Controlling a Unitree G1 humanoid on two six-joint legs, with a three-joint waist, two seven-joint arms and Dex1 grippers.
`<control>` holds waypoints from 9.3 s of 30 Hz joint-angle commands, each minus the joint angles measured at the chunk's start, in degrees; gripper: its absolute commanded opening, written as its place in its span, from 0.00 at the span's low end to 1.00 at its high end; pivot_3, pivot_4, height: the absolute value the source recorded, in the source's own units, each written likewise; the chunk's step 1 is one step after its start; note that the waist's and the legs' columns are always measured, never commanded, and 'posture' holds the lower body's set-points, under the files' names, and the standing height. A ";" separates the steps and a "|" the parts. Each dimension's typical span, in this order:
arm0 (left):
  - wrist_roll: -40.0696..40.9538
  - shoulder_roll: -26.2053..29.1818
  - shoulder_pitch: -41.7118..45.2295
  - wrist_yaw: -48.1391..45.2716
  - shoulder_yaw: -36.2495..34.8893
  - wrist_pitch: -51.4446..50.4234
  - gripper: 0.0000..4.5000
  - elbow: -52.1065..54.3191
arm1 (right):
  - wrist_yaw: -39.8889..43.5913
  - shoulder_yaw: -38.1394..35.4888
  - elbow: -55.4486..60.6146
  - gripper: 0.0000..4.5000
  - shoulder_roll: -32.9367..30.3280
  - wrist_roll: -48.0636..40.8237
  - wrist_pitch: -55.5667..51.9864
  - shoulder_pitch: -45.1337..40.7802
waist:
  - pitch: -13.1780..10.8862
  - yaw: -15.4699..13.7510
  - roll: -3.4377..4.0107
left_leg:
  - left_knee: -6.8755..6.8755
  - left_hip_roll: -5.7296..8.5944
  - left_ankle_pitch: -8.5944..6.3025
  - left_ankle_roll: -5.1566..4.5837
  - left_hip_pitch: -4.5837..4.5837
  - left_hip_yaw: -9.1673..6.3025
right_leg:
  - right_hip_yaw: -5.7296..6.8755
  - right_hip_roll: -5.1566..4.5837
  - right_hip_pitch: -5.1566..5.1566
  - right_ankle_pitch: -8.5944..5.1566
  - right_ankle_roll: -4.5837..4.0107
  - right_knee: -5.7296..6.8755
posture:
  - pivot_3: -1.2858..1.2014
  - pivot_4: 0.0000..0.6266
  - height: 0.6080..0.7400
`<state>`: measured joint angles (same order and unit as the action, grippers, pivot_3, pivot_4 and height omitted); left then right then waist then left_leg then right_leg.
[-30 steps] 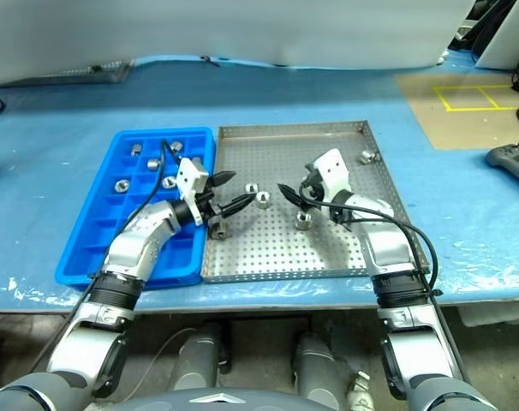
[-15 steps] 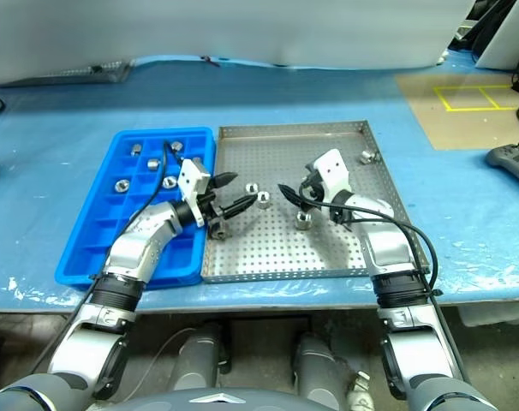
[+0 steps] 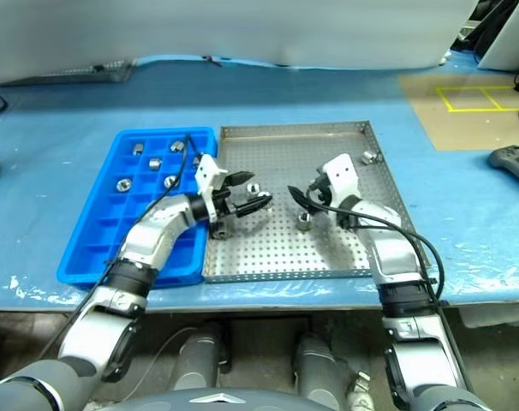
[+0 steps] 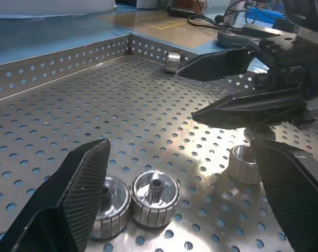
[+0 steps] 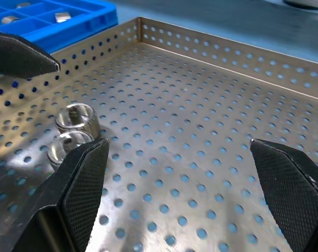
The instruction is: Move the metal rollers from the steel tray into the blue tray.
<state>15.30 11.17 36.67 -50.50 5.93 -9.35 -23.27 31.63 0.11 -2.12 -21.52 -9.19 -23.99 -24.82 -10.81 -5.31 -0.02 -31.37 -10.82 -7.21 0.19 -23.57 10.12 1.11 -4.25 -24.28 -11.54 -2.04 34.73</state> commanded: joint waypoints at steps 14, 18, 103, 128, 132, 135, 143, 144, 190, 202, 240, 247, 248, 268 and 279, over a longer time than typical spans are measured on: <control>-13.54 1.47 24.23 -11.59 6.96 5.05 1.00 -34.51 | -7.52 -6.33 15.63 0.99 -0.73 -1.41 -5.27 9.96 | 0.00 3.08 -0.01 | 0.02 0.05 -0.01 -0.03 0.01 0.00 | -0.03 0.02 0.00 -0.01 0.04 -0.05 | 0.40 0.24 1.00; -13.95 2.70 24.39 -14.52 6.33 3.79 0.79 -34.70 | -8.38 -6.43 16.16 1.00 -0.42 -1.50 -5.23 10.73 | 0.00 3.13 -0.01 | 0.02 0.05 -0.01 -0.06 0.00 0.00 | -0.02 0.02 0.00 -0.01 0.03 -0.07 | 0.40 0.24 1.00; -26.43 7.91 29.17 -17.61 8.52 25.53 0.00 -43.91 | -8.29 -3.97 8.50 1.00 2.46 -3.55 -1.56 4.10 | 0.05 2.45 -0.05 | 0.05 0.04 -0.01 -0.05 0.60 -0.02 | 0.14 -0.07 0.80 -0.05 0.03 -0.20 | 0.44 0.24 1.00; -26.34 10.27 33.36 -21.95 9.54 24.80 0.71 -38.96 | -6.48 -1.87 3.58 1.00 4.71 -4.44 -0.84 -1.39 | 0.01 2.09 -0.10 | 0.08 -0.01 -0.01 -0.08 -0.02 -0.03 | 0.19 -0.05 0.10 -0.10 -0.07 -0.10 | 0.46 0.24 1.00; -27.39 8.47 38.93 -24.37 10.36 29.67 0.71 -43.33 | -7.08 -2.01 3.48 1.00 4.88 -4.13 -0.58 -1.26 | 0.00 1.69 -0.13 | 0.08 0.00 -0.01 -0.08 -0.06 -0.02 | 0.19 -0.05 0.09 -0.10 -0.07 -0.10 | 0.46 0.24 1.00; -30.11 7.74 41.96 -26.04 12.55 35.04 0.71 -45.95 | -7.21 -1.98 3.47 1.00 5.03 -3.91 -0.45 -1.13 | 0.00 1.40 -0.13 | 0.08 0.00 -0.02 -0.08 -0.04 -0.02 | 0.18 -0.05 0.08 -0.10 -0.07 -0.12 | 0.45 0.24 1.00; -41.13 7.45 44.60 -27.00 22.41 54.57 0.71 -50.81 | -8.82 -2.66 4.60 1.00 5.44 -3.38 -0.14 -0.16 | -0.01 1.46 -0.13 | 0.10 -0.01 -0.01 -0.08 -0.02 -0.01 | 0.18 -0.04 0.08 -0.10 -0.07 -0.10 | 0.42 0.24 1.00; -42.94 7.69 44.56 -25.77 23.78 56.12 0.71 -51.22 | -9.12 -2.68 5.02 1.00 5.52 -3.36 -0.17 0.27 | -0.01 1.45 -0.13 | 0.09 -0.01 -0.01 -0.07 -0.03 -0.02 | 0.18 -0.04 0.08 -0.10 -0.07 -0.09 | 0.42 0.24 1.00; -50.44 6.84 45.38 -4.38 23.00 57.24 0.71 -54.59 | -15.08 -1.84 8.84 1.00 10.72 -3.02 1.59 6.06 | -0.02 3.24 -0.15 | 0.05 0.00 -0.02 -0.10 -0.05 -0.01 | 0.16 -0.03 0.06 -0.10 -0.05 -0.09 | 0.38 0.24 1.00; -58.13 5.86 45.77 13.50 28.96 61.12 0.71 -54.47 | -16.78 -1.32 8.07 1.00 13.57 -2.18 3.65 6.86 | -0.02 4.47 -0.15 | 0.04 -0.01 -0.02 -0.10 -0.05 -0.01 | 0.15 -0.02 0.06 -0.10 -0.04 -0.08 | 0.36 0.24 1.00; -50.19 5.86 49.23 -14.23 23.82 62.10 0.90 -55.64 | -19.04 -1.28 8.96 1.00 15.08 -1.49 5.06 9.31 | -0.02 4.59 -0.15 | 0.04 -0.01 -0.03 -0.12 -0.03 0.02 | 0.13 -0.03 0.06 -0.10 -0.05 -0.09 | 0.33 0.24 1.00; -53.51 5.60 49.03 -7.35 26.63 64.37 0.99 -54.86 | -19.65 -1.46 9.16 1.00 15.17 -1.49 5.22 9.52 | -0.02 4.67 -0.15 | 0.02 -0.01 -0.03 -0.13 -0.02 0.03 | 0.12 -0.02 0.06 -0.10 -0.05 -0.08 | 0.33 0.24 1.00; -53.65 5.44 49.02 -7.04 26.73 64.37 0.99 -54.94 | -19.76 -1.42 9.24 1.00 15.22 -1.48 5.23 9.57 | -0.02 4.68 -0.15 | 0.02 -0.01 -0.03 -0.13 -0.02 0.02 | 0.12 -0.03 0.07 -0.10 -0.05 -0.08 | 0.33 0.24 1.00; -60.74 2.28 45.40 -1.14 33.04 58.23 0.85 -56.42 | -20.79 -1.85 9.50 1.00 14.93 -1.45 5.79 10.22 | -0.02 6.24 -0.16 | -0.13 -0.01 -0.07 -0.20 -0.01 0.02 | 0.11 -0.02 0.11 -0.10 -0.04 -0.05 | 0.32 0.24 1.00; -38.96 0.04 46.13 -10.80 11.49 44.08 0.27 -55.70 | -20.12 -3.48 9.26 1.00 14.87 -3.41 5.36 8.16 | -0.02 6.11 -0.15 | -0.31 0.00 -0.17 -0.36 -0.10 0.03 | 0.11 -0.05 0.13 -0.09 -0.06 -0.05 | 0.33 0.24 1.00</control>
<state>-30.54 11.35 81.12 -59.93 23.33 39.33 -80.11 11.14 -2.08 4.72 -6.89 -10.97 -19.33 -15.27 -10.83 0.80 -0.17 -31.75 -10.82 -7.40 -0.21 -23.68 10.15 1.21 -4.30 -24.15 -11.63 -2.10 34.70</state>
